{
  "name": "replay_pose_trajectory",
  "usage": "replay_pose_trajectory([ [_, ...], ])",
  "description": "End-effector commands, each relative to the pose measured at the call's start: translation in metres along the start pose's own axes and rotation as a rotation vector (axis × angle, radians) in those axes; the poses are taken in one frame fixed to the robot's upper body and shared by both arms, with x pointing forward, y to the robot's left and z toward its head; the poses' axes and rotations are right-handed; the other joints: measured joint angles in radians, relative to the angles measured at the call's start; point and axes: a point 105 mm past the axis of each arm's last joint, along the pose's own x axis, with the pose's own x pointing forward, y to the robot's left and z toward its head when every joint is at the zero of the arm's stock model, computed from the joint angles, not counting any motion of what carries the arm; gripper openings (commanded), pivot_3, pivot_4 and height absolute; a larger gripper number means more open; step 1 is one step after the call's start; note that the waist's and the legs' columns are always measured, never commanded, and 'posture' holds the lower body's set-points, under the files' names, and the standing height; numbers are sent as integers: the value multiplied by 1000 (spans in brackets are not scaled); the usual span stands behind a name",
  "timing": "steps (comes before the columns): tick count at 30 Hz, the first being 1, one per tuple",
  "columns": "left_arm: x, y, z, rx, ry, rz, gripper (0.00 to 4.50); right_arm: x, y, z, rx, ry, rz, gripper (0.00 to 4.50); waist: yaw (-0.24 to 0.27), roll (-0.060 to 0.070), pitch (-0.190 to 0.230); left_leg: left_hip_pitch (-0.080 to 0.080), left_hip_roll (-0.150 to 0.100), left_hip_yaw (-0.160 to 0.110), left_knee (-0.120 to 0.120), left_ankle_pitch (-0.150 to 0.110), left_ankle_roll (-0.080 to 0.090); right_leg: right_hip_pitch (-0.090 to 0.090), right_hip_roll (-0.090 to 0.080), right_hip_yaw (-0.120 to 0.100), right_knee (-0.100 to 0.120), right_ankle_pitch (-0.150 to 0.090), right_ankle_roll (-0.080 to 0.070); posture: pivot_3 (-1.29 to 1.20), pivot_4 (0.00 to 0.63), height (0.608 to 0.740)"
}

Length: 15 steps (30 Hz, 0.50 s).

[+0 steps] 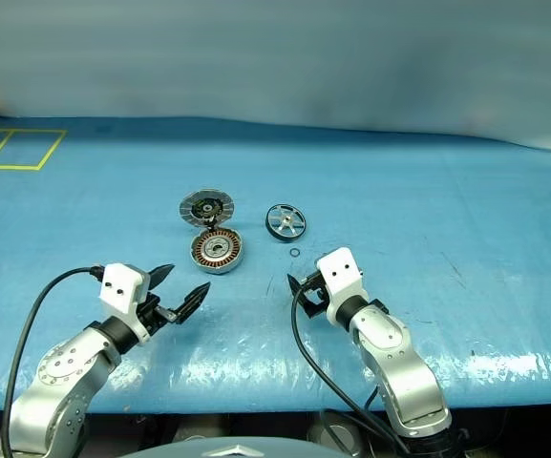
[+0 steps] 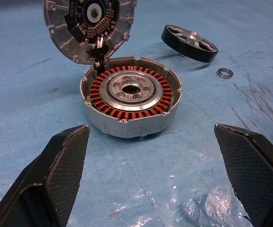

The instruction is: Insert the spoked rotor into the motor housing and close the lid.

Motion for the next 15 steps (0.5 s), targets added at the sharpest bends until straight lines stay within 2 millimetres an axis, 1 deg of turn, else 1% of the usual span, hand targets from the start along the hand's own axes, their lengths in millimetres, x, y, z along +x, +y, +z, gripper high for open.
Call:
replay_pose_trajectory([
  [1,0,-3,8,30,-35,-11,4490,0,1,9,-8,-34,3,4500,0,0,0,0,0,0,0,0,0,0,0,0,0,0,0,0,150,740],
  [15,-1,-2,9,32,-35,-9,4490,2,2,10,-7,-37,10,4500,0,0,0,0,0,0,0,0,0,0,0,0,0,0,0,0,150,740],
])
